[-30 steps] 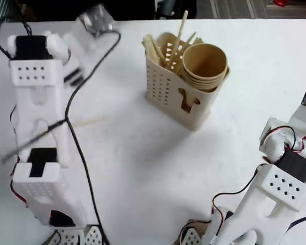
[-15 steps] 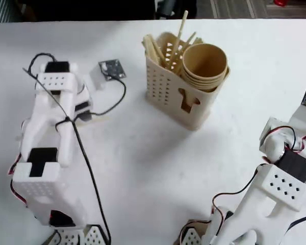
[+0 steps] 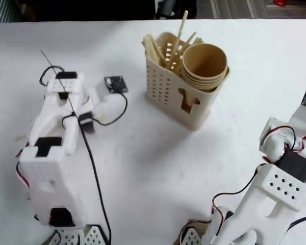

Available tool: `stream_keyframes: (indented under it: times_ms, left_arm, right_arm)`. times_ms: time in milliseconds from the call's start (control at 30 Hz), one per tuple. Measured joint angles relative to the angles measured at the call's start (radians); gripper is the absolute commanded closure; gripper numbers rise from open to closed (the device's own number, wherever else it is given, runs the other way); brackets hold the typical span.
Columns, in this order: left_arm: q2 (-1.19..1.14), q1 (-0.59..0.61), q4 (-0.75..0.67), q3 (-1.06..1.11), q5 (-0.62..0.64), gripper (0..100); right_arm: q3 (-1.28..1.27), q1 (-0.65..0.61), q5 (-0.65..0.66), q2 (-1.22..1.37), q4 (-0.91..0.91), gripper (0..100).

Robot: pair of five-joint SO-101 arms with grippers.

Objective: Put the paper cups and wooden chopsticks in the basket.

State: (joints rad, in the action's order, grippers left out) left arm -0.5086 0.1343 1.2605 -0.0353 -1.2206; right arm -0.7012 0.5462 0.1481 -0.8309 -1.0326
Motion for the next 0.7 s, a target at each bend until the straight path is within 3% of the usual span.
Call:
stream_keyframes:
  times_ms: [100, 433, 700]
  left_arm:
    - [-0.068, 0.000, 0.064, -0.092, 0.000, 98]
    - [-0.135, -0.023, 0.242, -0.216, 0.000, 98]
    - [0.081, -0.023, 0.364, -0.273, 0.081, 98]
  right_arm:
    - [0.000, 0.000, 0.000, 0.000, 0.000, 90.0]
    - [0.000, 0.000, 0.000, 0.000, 0.000, 90.0]
    - [0.000, 0.000, 0.000, 0.000, 0.000, 90.0]
